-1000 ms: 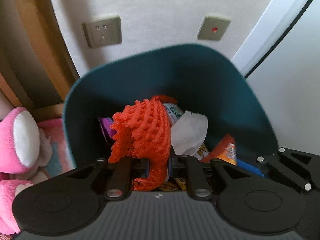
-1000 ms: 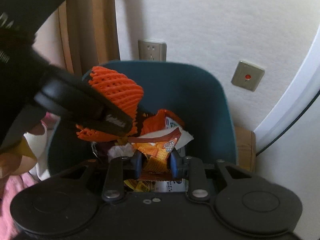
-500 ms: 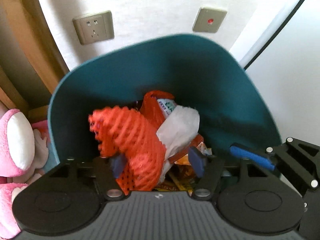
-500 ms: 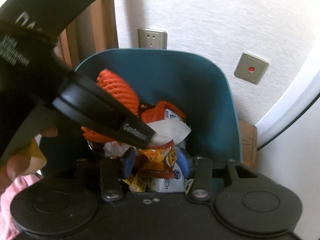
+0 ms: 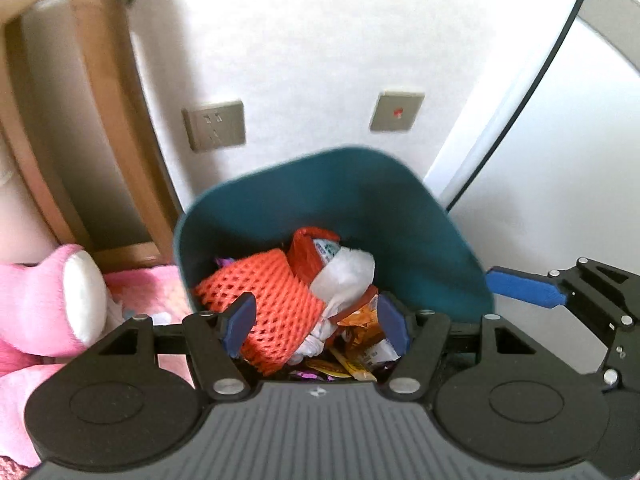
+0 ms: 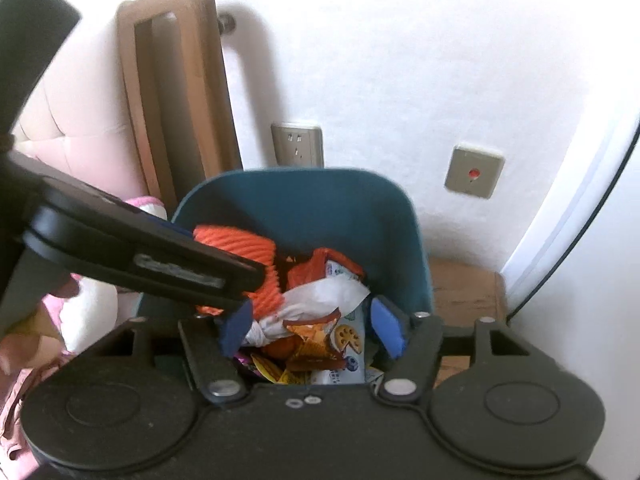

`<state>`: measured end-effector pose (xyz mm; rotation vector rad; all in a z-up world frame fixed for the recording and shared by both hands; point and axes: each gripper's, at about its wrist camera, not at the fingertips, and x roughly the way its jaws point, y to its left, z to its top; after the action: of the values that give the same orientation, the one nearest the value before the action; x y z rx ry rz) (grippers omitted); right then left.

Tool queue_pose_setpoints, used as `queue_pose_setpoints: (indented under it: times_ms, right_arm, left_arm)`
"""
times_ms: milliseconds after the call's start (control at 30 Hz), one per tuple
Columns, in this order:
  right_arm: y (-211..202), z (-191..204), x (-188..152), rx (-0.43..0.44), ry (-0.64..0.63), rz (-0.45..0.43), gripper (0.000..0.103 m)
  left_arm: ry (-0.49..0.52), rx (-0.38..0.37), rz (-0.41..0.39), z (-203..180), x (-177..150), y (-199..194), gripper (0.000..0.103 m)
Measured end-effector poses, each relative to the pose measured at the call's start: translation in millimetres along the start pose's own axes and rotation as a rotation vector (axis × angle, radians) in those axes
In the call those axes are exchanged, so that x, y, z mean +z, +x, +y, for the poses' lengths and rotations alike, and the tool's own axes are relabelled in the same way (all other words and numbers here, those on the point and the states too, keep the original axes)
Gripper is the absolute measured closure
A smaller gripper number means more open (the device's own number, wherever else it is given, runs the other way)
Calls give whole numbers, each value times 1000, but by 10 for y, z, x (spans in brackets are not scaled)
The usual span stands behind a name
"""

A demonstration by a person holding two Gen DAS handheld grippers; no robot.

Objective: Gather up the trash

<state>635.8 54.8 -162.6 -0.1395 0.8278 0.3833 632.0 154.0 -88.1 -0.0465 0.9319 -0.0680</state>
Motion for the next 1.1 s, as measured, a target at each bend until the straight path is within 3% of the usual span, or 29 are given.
queue_pose_setpoints:
  times_ms: [500, 567, 867, 1100]
  right_arm:
    - [-1075, -37, -49, 32, 8, -197, 17]
    - [-1211, -31, -91, 42, 23, -223, 15]
    - [-1703, 34, -226, 59, 36, -339, 0]
    - [-1937, 104, -340, 53, 25, -413, 0]
  left_arm:
    - [43, 23, -225, -175, -381, -1206, 32]
    - [48, 17, -249, -205, -457, -1334, 23]
    - [32, -5, -334, -257, -796, -1722, 17]
    - [28, -36, -394, -277, -1031, -1926, 2]
